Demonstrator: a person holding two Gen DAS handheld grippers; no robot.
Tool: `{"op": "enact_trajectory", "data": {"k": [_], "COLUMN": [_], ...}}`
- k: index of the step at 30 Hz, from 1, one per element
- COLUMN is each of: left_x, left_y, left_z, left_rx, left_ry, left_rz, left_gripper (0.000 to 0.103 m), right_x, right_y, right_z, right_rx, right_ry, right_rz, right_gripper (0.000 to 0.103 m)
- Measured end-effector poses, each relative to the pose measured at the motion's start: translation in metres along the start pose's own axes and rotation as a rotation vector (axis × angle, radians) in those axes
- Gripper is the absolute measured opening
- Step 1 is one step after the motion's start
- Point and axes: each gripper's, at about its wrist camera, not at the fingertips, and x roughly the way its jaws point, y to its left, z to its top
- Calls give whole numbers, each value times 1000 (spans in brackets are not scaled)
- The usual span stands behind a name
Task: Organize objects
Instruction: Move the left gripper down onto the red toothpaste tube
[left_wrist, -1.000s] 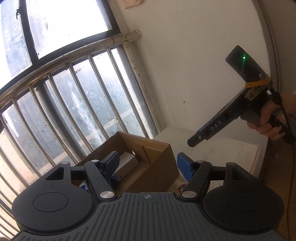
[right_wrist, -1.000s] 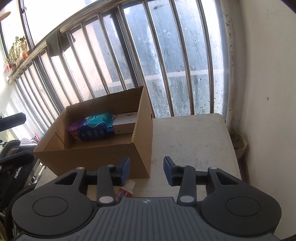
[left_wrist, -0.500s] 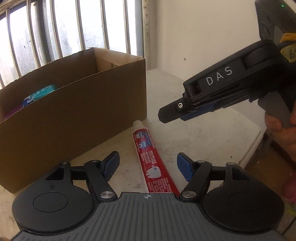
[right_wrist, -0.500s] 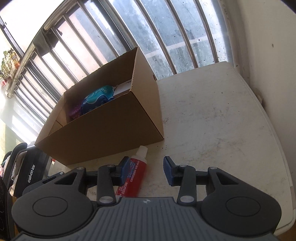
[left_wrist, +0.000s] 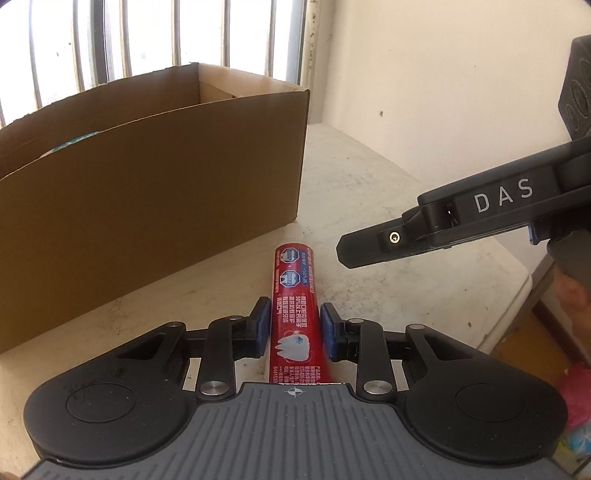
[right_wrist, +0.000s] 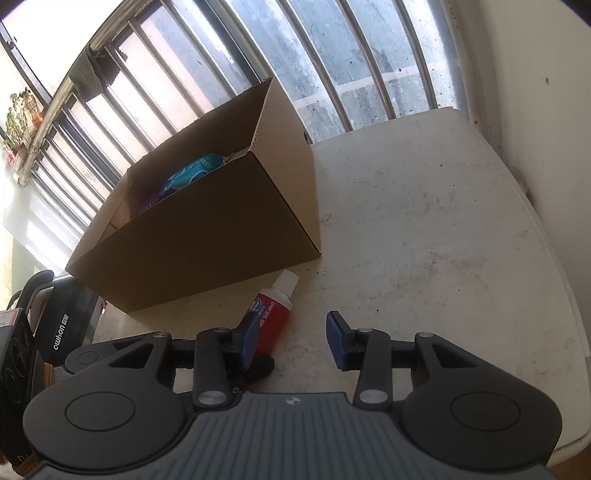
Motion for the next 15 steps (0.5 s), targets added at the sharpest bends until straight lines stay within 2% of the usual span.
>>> {"op": "enact_trajectory", "data": {"k": [2,15], "left_x": [-4,-31], "left_y": [6,47], "left_z": [-3,-20], "left_rx": [-8,-96], "left_ry": [-2,23], "left_rz": [30,104], "left_gripper": [28,28], "right_x": [1,17], "right_y": [2,25], "right_z": [-1,-11], "right_rx": [-11,-66], "right_ry": [6,60], "right_rz": [4,42], "right_gripper": [43,43]}}
